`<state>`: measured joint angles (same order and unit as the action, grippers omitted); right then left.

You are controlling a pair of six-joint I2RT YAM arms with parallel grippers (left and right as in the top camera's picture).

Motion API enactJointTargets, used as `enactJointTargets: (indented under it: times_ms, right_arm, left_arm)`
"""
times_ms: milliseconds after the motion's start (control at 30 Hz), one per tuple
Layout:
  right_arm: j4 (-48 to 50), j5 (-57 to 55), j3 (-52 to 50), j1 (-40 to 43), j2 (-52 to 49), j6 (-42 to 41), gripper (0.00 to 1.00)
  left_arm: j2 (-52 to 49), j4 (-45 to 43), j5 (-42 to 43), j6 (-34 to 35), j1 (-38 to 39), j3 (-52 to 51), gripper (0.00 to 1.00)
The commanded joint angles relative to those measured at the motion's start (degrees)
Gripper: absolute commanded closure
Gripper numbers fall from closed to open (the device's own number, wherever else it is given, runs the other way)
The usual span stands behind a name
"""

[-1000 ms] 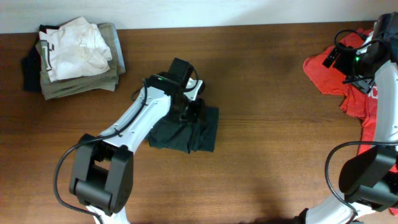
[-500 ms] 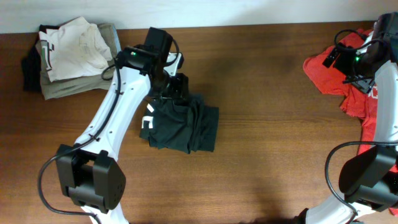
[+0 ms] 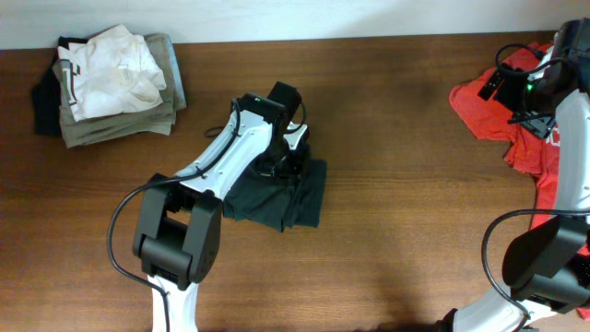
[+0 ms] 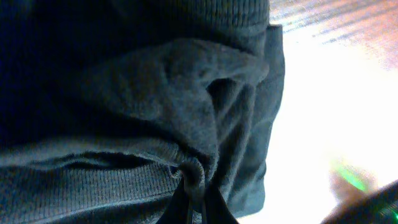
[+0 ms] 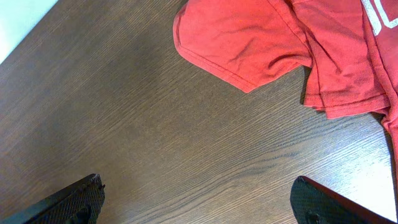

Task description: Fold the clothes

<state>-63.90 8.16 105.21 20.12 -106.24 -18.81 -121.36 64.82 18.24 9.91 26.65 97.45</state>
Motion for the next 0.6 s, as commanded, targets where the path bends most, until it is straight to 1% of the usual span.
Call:
enactJointTargets:
  times_ms: [0,200,233,267,467,500,533,567]
  right_arm:
    - [0.0,-0.5,0.5,0.2,0.1,0.5,0.01]
    - [0.0,-0.5,0.5,0.2,0.1,0.5,0.01]
    - [0.0,-0.5,0.5,0.2,0.1,0.5,0.01]
    - [0.0,-0.5,0.5,0.2,0.1,0.5,0.01]
    - [0.0,-0.5,0.5,0.2,0.1,0.5,0.01]
    - [0.0,-0.5,0.5,0.2,0.1,0.5,0.01]
    - [0.0,-0.5,0.5,0.2,0.1,0.5,0.01]
    - [0.0,-0.5,0.5,0.2,0.1,0.5,0.01]
  left_arm:
    - [0.5,2.9,7.0,-1.3,0.3,3.1,1.0]
    - [0.3,4.3,6.8,-1.9,1.7,4.0,0.98]
    - [0.3,4.2,6.6,-1.9,2.3,3.7,0.91]
    - [0.2,4.2,5.3,-1.9,3.3,3.1,0.88]
    - [0.2,3.1,4.3,-1.8,9.7,-3.0,0.87]
    - [0.2,2.7,4.3,-1.9,10.4,-2.9,0.88]
    - [0.3,3.0,4.3,-2.1,10.9,-1.8,0.98]
    - [0.5,4.3,4.2,-3.0,10.8,0.4,1.0]
